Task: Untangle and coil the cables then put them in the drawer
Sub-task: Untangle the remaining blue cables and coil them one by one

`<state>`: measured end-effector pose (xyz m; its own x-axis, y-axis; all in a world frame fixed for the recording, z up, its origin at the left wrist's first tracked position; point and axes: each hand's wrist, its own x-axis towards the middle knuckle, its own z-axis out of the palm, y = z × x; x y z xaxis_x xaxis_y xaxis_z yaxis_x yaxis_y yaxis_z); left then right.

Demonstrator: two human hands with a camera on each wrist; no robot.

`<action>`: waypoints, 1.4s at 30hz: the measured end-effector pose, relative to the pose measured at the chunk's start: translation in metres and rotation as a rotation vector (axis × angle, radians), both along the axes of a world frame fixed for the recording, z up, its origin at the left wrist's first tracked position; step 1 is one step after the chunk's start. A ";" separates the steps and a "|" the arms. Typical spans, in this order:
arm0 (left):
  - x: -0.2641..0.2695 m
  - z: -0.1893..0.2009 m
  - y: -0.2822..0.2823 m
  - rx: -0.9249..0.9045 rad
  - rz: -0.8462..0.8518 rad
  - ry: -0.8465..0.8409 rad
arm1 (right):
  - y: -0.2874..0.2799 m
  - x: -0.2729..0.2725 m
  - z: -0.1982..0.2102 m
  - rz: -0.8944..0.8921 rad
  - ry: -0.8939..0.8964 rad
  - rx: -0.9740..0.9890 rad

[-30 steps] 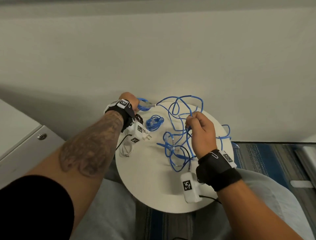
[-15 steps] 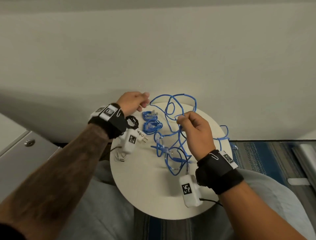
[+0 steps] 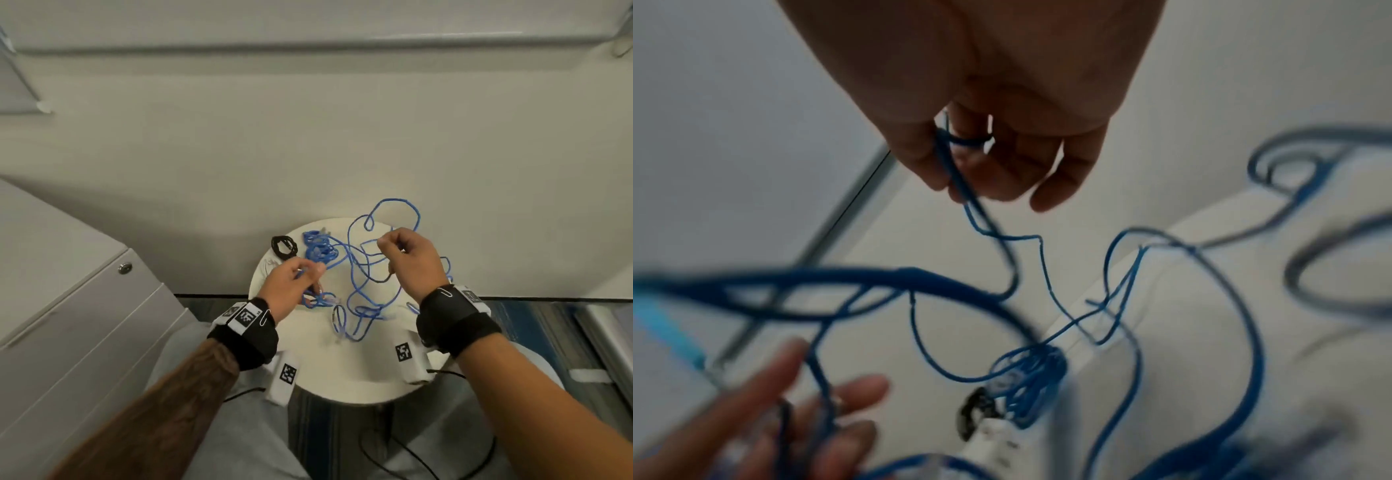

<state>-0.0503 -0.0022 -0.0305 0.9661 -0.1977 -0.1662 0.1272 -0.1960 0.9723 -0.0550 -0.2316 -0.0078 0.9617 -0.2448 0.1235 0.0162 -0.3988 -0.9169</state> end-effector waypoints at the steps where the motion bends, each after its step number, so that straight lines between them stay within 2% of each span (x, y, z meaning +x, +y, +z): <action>1: 0.000 0.004 0.001 -0.004 0.010 0.001 | -0.003 -0.001 -0.001 0.038 0.036 -0.092; 7: 0.003 0.031 0.011 -0.022 -0.001 -0.068 | -0.001 -0.008 0.009 0.305 0.495 -0.532; 8: 0.003 0.035 0.013 -0.015 -0.009 -0.078 | 0.000 -0.007 0.012 0.284 0.504 -0.672; 10: 0.002 0.041 0.014 -0.008 -0.008 -0.085 | 0.003 -0.007 0.017 0.156 0.358 -0.856; 12: 0.002 0.044 0.015 -0.028 -0.001 -0.090 | 0.010 -0.011 0.023 0.102 0.090 -0.770; 14: 0.002 0.047 0.014 -0.064 -0.004 -0.086 | 0.024 -0.015 0.026 0.237 -0.101 -0.636; 16: 0.003 0.048 0.012 -0.102 -0.021 -0.074 | 0.038 -0.014 0.023 0.388 -0.164 -0.650; 19: -0.001 0.043 0.007 -0.131 -0.012 -0.038 | 0.045 -0.007 0.022 0.447 -0.174 -0.640; 22: -0.006 0.024 0.004 -0.169 0.042 0.026 | 0.040 -0.004 0.038 0.360 -0.056 -0.389; 25: -0.014 0.004 0.000 -0.240 0.119 0.116 | 0.038 -0.007 0.052 0.352 0.014 -0.135; 28: -0.023 -0.005 -0.003 -0.199 0.125 0.152 | 0.039 -0.011 0.060 0.366 0.037 -0.083; 32: -0.027 0.000 0.000 -0.223 0.107 0.068 | 0.031 -0.005 0.065 0.264 -0.072 -0.176; 36: -0.027 -0.007 0.011 0.002 -0.014 -0.136 | 0.023 0.003 0.083 0.137 -0.132 0.041; 37: -0.025 -0.013 0.016 0.060 -0.024 -0.142 | 0.021 0.004 0.089 0.122 -0.124 0.105; 39: -0.026 -0.017 0.021 0.055 -0.016 -0.080 | 0.018 0.003 0.100 0.125 -0.110 0.174; 42: -0.026 -0.011 0.019 0.098 0.020 -0.126 | 0.019 0.002 0.107 0.176 -0.110 0.092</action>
<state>-0.0767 0.0168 -0.0413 0.9841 -0.1668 -0.0605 0.0098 -0.2892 0.9572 -0.0532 -0.2125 0.0989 0.9726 -0.0900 0.2145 0.1796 -0.2955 -0.9383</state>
